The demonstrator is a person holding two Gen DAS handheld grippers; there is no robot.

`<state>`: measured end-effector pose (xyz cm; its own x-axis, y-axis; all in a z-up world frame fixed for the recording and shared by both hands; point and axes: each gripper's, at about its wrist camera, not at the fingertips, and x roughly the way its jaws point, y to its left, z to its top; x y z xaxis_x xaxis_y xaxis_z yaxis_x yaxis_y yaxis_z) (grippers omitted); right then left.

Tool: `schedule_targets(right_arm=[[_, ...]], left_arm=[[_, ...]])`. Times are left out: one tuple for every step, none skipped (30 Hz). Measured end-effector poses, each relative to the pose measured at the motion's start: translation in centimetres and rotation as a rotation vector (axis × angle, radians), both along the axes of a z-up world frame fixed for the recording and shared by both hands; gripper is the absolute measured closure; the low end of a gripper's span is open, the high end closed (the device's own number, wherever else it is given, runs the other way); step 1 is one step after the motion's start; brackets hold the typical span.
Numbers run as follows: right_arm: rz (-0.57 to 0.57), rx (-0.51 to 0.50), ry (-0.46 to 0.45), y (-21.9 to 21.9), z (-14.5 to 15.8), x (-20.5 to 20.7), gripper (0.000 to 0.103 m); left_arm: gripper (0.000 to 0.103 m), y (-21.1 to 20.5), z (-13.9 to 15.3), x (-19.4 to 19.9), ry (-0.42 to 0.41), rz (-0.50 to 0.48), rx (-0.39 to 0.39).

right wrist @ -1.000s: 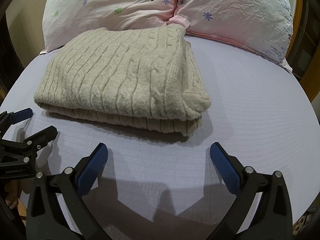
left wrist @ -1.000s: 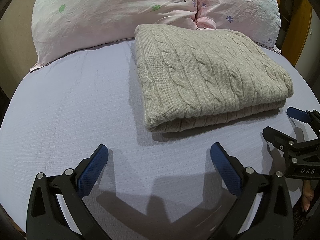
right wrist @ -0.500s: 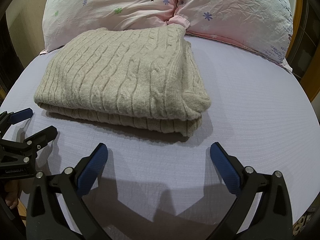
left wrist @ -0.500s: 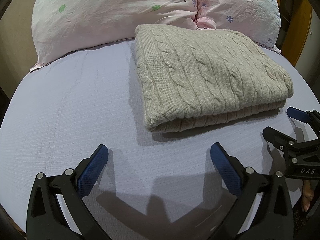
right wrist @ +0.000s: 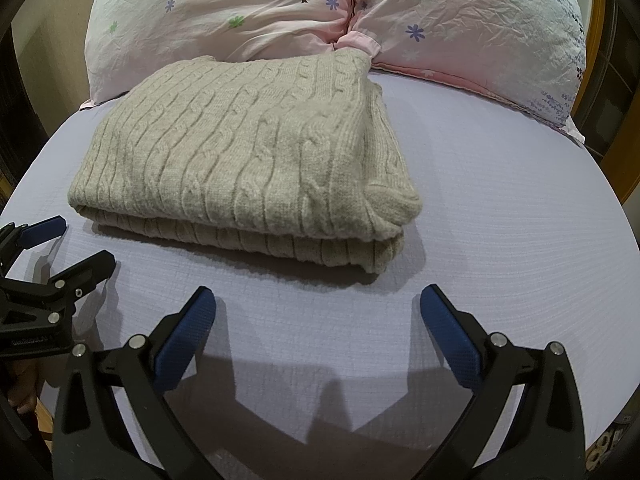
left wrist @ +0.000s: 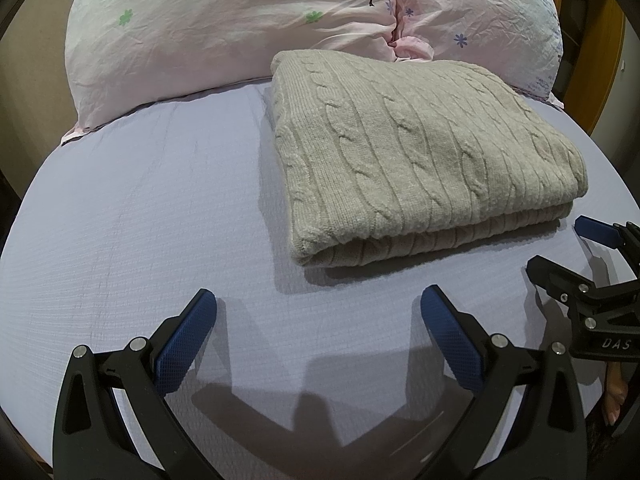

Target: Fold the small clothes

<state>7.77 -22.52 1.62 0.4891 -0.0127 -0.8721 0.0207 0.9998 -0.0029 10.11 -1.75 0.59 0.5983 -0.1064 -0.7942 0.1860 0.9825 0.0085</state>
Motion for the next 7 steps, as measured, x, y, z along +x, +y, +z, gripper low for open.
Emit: schedule_targets(right_arm=[[0.000, 0.000, 0.000, 0.00, 0.00, 0.00, 0.002], [0.000, 0.000, 0.000, 0.00, 0.00, 0.00, 0.002], [0.000, 0.000, 0.000, 0.00, -0.01, 0.00, 0.002], [0.000, 0.000, 0.000, 0.00, 0.00, 0.00, 0.002], [0.000, 0.000, 0.000, 0.00, -0.01, 0.01, 0.002], [0.000, 0.000, 0.000, 0.01, -0.01, 0.00, 0.002], [0.000, 0.000, 0.000, 0.01, -0.02, 0.00, 0.002]], left_arm=[[0.001, 0.00, -0.01, -0.01, 0.000, 0.000, 0.001], [0.001, 0.00, 0.00, -0.01, 0.000, 0.000, 0.001], [0.001, 0.01, -0.01, -0.01, 0.000, -0.001, 0.000], [0.001, 0.00, -0.01, -0.01, 0.000, 0.000, 0.000], [0.001, 0.00, -0.01, -0.01, 0.000, 0.000, 0.000], [0.001, 0.00, -0.01, -0.01, 0.000, 0.000, 0.000], [0.001, -0.01, -0.01, -0.02, 0.000, 0.000, 0.000]])
